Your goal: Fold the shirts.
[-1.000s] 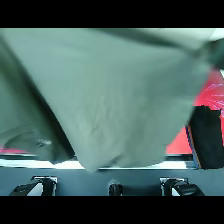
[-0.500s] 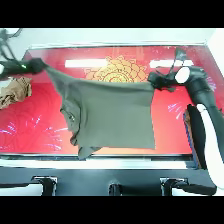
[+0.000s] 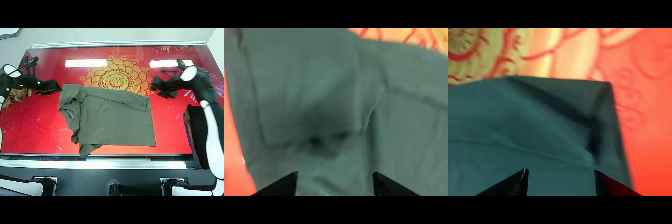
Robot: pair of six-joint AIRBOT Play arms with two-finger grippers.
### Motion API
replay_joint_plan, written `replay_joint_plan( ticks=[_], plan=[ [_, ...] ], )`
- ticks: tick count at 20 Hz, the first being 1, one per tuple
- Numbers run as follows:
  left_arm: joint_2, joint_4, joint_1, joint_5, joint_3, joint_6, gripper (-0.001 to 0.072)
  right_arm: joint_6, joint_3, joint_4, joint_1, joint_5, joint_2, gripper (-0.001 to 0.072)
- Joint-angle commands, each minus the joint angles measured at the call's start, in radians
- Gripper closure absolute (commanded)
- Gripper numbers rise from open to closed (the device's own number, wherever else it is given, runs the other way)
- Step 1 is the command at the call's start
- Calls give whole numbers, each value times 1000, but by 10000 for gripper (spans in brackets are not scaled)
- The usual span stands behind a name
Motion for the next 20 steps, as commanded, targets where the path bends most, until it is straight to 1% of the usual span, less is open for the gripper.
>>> replay_joint_plan(
  ticks=[1, 2, 3, 4, 5, 6, 8, 9, 11, 14, 15, 16, 18, 20],
  plan=[
    [68, 72, 50, -219, -97, -45, 185, -128, -13, -18, -147, 343, 58, 222],
    [119, 72, 48, -211, -199, -27, 185, -159, -54, -28, -171, 412, 70, 222],
    [175, 72, 42, -172, -315, -28, 185, -174, -111, -43, -175, 444, 89, 221],
    [238, 63, 31, -113, -448, -28, 185, -185, -185, -60, -174, 446, 115, 221],
    [310, 41, 14, -43, -595, -21, 185, -197, -276, -58, -169, 425, 147, 221],
    [378, 9, -6, 19, -730, 13, 185, -198, -367, -55, -167, 391, 178, 220],
    [484, -44, -43, 114, -920, 57, 186, -206, -504, -44, -167, 343, 222, 220],
    [525, -61, -63, 155, -988, 59, 186, -221, -546, -44, -167, 336, 231, 218],
    [561, -76, -98, 212, -1059, 59, 186, -236, -592, -44, -167, 328, 233, 218],
    [541, -90, -157, 268, -1083, 55, 191, -237, -599, -30, -167, 306, 234, 218],
    [534, -112, -171, 286, -1083, 55, 221, -237, -599, -20, -167, 299, 234, 218],
    [529, -132, -183, 312, -1083, 55, 221, -237, -599, -14, -167, 295, 234, 218],
    [520, -137, -187, 351, -1083, 35, 259, -240, -599, -13, -167, 291, 233, 218],
    [500, -137, -186, 370, -1083, 31, 281, -240, -599, -13, -167, 284, 234, 218]
  ],
)
